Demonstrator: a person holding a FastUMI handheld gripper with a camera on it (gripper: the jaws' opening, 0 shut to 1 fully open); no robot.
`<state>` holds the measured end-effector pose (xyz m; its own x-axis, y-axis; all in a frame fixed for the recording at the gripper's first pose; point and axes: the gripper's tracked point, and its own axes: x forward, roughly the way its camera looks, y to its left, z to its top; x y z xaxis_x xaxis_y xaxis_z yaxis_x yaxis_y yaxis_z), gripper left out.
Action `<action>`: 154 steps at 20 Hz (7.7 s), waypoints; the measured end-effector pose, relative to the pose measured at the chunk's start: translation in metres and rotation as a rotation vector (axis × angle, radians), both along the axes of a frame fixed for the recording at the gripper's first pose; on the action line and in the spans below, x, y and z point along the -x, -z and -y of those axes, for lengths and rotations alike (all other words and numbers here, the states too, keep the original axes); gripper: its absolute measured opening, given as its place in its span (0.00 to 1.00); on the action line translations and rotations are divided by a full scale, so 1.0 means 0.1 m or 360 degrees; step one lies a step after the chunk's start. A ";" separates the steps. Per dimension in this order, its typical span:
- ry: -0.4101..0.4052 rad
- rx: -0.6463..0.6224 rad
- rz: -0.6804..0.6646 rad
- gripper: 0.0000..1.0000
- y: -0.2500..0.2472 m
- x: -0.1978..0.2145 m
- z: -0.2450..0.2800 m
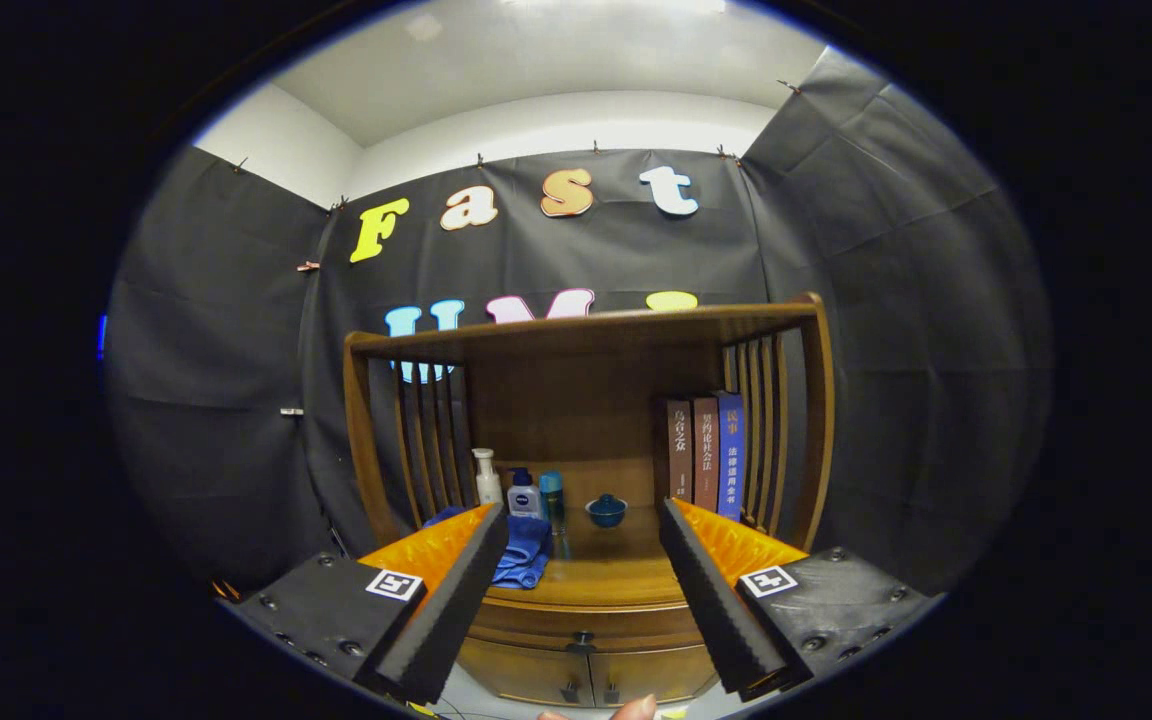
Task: Pull open the drawer, take out the items inside it, and place them on the countertop above the cabinet.
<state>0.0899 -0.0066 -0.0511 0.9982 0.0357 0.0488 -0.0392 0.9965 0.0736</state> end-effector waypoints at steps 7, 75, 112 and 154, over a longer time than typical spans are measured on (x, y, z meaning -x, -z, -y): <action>0.0051 0.0039 -0.0181 0.99 1.26 -0.43 -0.13; 0.0041 0.0059 -0.0498 0.98 2.27 0.35 -0.29; -0.0140 0.0022 -0.2426 0.34 3.33 -0.75 -0.15; 0.0031 0.0041 -0.2113 0.34 1.93 -1.98 0.26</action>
<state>0.2883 -0.0322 -0.2441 0.2878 0.0071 -0.9577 0.0616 0.9978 0.0259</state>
